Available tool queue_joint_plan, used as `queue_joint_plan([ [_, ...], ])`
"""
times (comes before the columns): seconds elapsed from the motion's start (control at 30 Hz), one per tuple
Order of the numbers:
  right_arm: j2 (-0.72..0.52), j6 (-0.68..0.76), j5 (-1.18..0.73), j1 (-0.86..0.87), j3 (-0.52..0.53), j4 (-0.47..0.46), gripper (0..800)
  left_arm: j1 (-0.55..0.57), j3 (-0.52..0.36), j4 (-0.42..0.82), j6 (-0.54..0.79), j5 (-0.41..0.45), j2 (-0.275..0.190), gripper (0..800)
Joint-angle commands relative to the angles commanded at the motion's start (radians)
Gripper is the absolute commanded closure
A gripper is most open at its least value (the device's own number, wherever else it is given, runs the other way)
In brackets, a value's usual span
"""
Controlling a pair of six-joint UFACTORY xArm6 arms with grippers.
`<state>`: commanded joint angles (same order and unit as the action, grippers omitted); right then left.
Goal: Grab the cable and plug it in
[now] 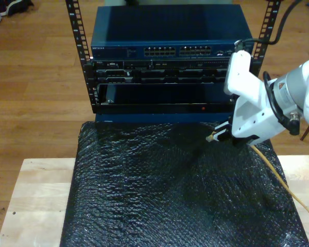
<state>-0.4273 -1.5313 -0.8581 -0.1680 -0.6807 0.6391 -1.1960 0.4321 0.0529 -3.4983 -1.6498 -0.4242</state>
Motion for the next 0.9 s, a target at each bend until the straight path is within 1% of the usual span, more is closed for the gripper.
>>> queue_joint_plan([
  [0.1,0.0,0.0,0.0,0.0,0.0,0.0,800,0.0,-0.017,0.0,0.011,0.032,-0.008,1],
  [0.2,0.0,0.0,0.0,0.0,0.003,0.0,800,-0.008,-0.021,0.005,0.031,0.041,-0.011,1],
  [0.3,0.0,0.0,0.0,0.0,0.005,0.0,800,-0.043,-0.035,0.021,0.054,0.063,-0.012,1],
  [0.37,0.0,0.0,0.0,0.0,0.008,0.0,800,-0.069,-0.048,0.028,0.071,0.095,-0.015,1],
  [0.47,0.0,0.0,0.0,0.002,0.008,0.0,800,-0.092,-0.074,0.032,0.101,0.14,-0.04,1],
  [0.53,0.0,0.0,0.0,0.0,0.008,0.0,800,-0.094,-0.1,0.032,0.129,0.163,-0.069,1],
  [0.6,0.0,0.0,0.0,0.002,0.008,0.0,800,-0.094,-0.126,0.029,0.15,0.175,-0.083,1],
  [0.9,0.0,0.0,0.0,0.002,0.008,-0.002,800,-0.095,-0.13,0.029,0.233,0.195,-0.084,1],
])
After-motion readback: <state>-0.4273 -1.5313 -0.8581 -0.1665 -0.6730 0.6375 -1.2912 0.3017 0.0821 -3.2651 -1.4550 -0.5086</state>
